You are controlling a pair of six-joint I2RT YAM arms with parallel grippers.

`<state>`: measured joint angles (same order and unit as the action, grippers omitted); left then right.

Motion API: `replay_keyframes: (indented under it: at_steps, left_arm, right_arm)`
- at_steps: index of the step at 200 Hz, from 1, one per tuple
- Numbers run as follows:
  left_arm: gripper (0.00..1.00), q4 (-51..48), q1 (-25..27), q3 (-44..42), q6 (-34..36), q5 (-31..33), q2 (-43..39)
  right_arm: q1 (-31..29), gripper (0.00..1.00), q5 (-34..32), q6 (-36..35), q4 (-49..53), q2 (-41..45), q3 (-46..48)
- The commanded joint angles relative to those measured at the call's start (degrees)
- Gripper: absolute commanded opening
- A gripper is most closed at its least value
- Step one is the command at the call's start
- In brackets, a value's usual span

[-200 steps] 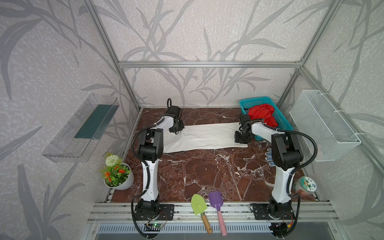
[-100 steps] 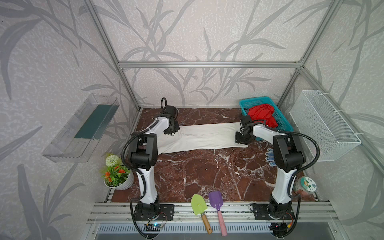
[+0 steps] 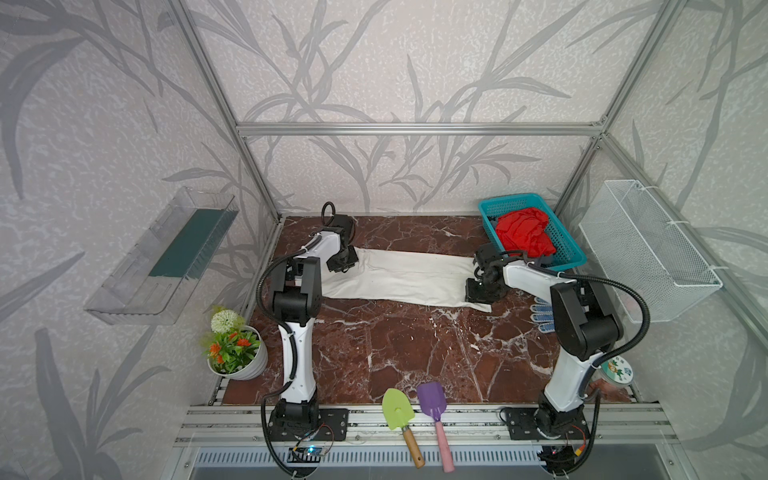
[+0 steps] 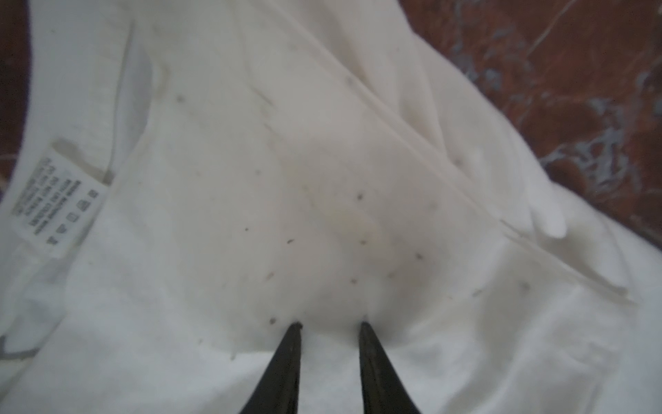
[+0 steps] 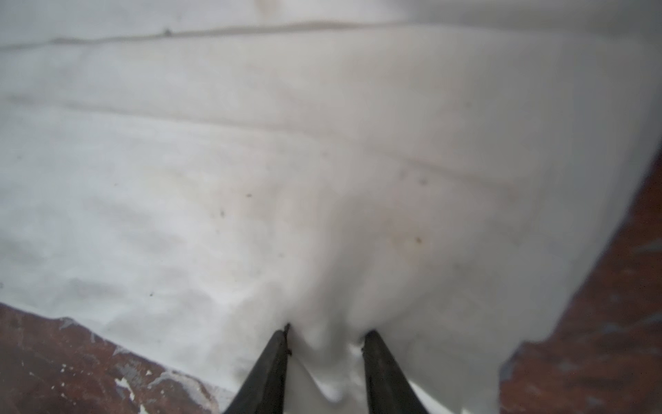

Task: Fold and stack the t-shirts
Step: 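Swing the right gripper's end toward the robot while the left gripper holds its end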

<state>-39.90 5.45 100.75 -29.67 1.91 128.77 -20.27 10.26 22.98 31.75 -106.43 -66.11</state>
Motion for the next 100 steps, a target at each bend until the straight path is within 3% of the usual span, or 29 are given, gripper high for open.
replay_keyframes:
  at_steps: [1,31,62,75,100]
  left_arm:
    - [0.29,-2.6,-0.1,7.7,-0.5,-2.8,7.8]
    - [0.30,-6.7,0.3,27.3,1.5,-8.2,18.8]
    - [0.30,-14.1,0.5,57.6,2.2,-16.9,34.9]
    - [0.31,-10.8,0.6,61.1,1.7,-20.0,37.3]
    - [0.33,-0.6,0.5,56.2,2.8,-25.5,34.4]
  right_arm:
    - [-6.6,0.38,6.4,2.3,4.2,-2.8,5.3]
    - [-15.6,0.37,10.4,4.9,0.9,-3.9,5.2]
    - [-24.2,0.37,13.7,6.6,1.2,-4.7,1.1]
    - [-27.1,0.37,16.4,7.1,1.0,-4.2,-0.2]
    - [-30.7,0.37,20.7,5.9,1.4,-1.8,-3.7]
